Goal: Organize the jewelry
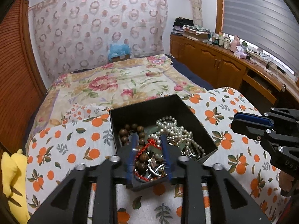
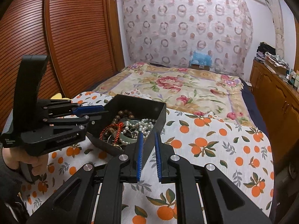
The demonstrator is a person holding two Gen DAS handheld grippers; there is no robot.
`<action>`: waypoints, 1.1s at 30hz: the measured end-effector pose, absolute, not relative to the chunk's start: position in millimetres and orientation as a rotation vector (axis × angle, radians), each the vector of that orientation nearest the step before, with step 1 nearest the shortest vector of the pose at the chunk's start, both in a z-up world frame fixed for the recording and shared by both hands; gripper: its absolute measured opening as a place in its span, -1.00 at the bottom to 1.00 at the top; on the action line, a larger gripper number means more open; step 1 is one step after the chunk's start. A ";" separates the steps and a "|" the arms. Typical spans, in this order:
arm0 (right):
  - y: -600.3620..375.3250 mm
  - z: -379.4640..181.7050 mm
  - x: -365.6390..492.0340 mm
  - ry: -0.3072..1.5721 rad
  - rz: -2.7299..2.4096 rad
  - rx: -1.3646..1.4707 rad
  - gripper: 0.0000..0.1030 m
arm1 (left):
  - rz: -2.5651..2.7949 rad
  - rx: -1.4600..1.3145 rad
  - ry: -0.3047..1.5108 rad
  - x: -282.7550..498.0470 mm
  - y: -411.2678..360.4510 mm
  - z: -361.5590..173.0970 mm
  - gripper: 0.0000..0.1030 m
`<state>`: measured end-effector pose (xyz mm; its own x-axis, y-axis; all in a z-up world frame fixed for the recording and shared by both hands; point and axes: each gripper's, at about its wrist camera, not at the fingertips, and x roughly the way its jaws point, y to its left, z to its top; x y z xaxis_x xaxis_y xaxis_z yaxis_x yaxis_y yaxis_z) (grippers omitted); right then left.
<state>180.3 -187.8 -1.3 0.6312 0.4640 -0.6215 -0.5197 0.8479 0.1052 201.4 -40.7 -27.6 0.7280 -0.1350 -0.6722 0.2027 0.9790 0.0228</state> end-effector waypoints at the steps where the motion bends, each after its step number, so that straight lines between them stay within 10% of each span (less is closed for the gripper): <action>1: -187.8 -1.5 179.4 0.683 0.559 -0.086 -0.73 | -0.183 0.097 0.732 199.5 -40.1 -28.0 -0.33; 7: -192.8 1.2 167.0 0.652 0.513 -0.062 -0.64 | -0.142 0.080 0.721 182.4 -32.0 -27.4 0.27; 12: -197.7 8.8 153.0 0.617 0.479 -0.029 0.05 | -0.125 0.055 0.698 161.0 -23.0 -21.3 0.67; 26: -202.8 30.7 114.2 0.522 0.422 0.006 0.95 | -0.075 0.040 0.615 105.4 -14.1 7.9 0.85; 33: -207.1 33.1 101.2 0.518 0.379 0.024 0.95 | -0.040 0.055 0.535 77.8 -16.5 23.1 0.85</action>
